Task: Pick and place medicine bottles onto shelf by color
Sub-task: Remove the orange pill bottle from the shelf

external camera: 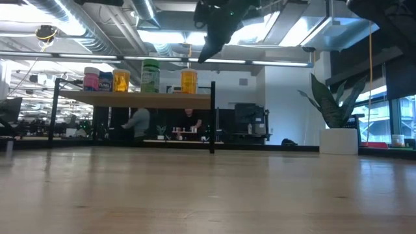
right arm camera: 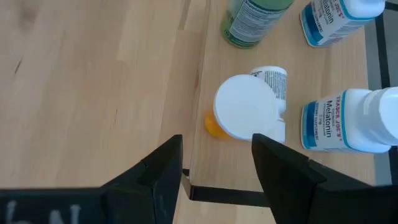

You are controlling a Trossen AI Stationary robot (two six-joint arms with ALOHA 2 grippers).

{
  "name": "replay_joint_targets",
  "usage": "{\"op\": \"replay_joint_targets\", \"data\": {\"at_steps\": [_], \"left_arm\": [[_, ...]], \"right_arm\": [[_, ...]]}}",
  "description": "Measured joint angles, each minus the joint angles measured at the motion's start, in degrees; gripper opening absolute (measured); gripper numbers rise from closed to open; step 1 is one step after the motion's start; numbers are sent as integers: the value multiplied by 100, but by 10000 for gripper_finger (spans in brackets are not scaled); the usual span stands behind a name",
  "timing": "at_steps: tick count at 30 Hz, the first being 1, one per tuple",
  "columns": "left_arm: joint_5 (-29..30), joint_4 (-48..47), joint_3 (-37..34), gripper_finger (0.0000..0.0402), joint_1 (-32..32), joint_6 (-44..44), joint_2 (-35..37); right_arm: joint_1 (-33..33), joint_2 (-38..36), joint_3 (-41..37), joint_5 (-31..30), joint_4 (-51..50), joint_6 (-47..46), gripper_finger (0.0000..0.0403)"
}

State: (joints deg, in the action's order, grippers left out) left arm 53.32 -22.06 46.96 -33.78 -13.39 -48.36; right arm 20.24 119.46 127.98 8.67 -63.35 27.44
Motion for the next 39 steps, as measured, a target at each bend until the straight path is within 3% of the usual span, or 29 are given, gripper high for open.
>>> {"op": "replay_joint_targets", "data": {"at_steps": [9,16,25,34,39], "left_arm": [[227,0,0,259,138,-6,0],[248,0,0,259,984,307,0],[-940,-2,0,259,1968,562,26],[-1147,-2,0,259,2103,631,26],[-1147,-2,0,259,2103,636,26]], "right_arm": [[-60,0,0,-154,-34,9,195],[-53,-16,81,-216,-295,-17,195],[198,-20,-14,-176,-36,116,195],[943,-11,-430,1089,822,131,195],[1050,-9,-832,1264,1187,193,195]]}}
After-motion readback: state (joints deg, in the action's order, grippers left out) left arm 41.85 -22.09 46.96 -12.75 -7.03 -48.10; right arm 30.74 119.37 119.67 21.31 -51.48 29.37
